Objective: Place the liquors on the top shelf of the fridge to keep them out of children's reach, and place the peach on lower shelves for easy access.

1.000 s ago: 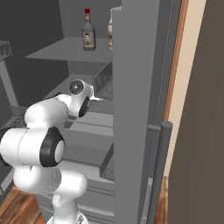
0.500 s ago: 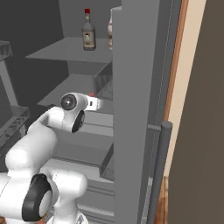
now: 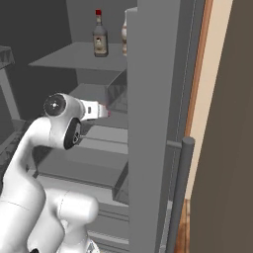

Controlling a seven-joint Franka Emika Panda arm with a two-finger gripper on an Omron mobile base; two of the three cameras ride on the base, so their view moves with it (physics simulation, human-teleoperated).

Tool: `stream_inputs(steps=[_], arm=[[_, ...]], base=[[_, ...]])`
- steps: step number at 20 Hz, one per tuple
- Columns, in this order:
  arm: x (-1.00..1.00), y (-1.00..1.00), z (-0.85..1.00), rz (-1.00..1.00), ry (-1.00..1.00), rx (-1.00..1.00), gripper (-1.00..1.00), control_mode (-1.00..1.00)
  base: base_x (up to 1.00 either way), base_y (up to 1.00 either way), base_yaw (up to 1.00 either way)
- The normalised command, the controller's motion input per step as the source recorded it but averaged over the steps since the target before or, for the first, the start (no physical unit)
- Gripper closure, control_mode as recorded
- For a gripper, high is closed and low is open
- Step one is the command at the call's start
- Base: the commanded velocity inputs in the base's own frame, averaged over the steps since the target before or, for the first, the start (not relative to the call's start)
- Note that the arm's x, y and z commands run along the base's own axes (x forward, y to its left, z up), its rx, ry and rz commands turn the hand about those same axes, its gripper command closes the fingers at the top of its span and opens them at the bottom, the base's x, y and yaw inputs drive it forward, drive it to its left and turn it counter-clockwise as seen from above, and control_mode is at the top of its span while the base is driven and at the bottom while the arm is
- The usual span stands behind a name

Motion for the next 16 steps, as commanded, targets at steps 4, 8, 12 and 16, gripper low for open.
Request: stream_inputs(steps=[4,8,12,16], arm=[[-1.00,0.00,0.13,0.08,0.10,-0.12,-1.00,-1.00],[-1.00,0.00,0.15,0.13,-0.08,-0.02,-1.00,-1.00],[-0.87,-0.08,0.11,0.10,-0.31,0.02,-1.00,-1.00],[-0.56,-0.31,0.00,0.03,-0.09,0.05,-1.00,-1.00]], base=[[0.00,0.00,0.00],[0.00,0.00,0.00],[0.00,0.00,0.00],[0.00,0.00,0.00]])
